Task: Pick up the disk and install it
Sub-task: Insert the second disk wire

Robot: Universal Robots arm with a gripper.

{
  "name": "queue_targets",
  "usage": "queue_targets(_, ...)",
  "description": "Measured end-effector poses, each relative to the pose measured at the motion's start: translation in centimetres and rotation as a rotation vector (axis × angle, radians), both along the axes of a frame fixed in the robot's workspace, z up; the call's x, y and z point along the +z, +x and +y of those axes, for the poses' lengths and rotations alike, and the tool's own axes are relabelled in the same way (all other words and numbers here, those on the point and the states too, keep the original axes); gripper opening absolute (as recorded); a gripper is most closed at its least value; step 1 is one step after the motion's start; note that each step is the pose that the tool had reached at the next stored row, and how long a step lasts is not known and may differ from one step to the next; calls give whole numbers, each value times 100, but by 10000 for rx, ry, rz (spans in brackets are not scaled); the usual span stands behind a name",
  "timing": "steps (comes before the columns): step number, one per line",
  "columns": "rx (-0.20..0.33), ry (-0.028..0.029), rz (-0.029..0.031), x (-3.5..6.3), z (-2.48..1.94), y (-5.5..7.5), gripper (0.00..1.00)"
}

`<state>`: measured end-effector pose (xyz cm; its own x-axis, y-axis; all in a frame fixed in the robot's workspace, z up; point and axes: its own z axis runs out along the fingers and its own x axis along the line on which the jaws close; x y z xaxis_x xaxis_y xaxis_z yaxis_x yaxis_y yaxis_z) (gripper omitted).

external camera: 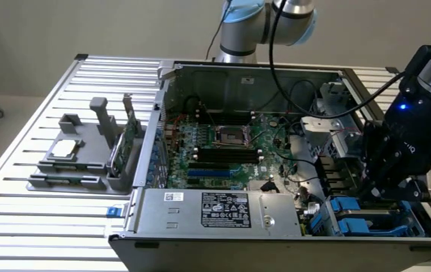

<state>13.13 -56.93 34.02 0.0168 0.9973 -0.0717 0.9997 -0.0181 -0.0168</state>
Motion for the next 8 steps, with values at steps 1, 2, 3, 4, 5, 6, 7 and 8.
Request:
queue_targets(1,3,7,25,-1,0,6,16)
queue_targets(2,6,16,49,-4,-1,12,16)
queue_targets(3,9,25,72,-6,-2,18,16)
queue_targets(4,12,33,96,-8,-2,23,16)
queue_targets(5,14,43,121,-10,-3,29,16)
queue_targets(6,17,54,145,-13,-4,34,16)
queue_targets(7,18,64,170,-14,-5,39,16)
queue_targets(8,20,72,196,-15,-6,44,16)
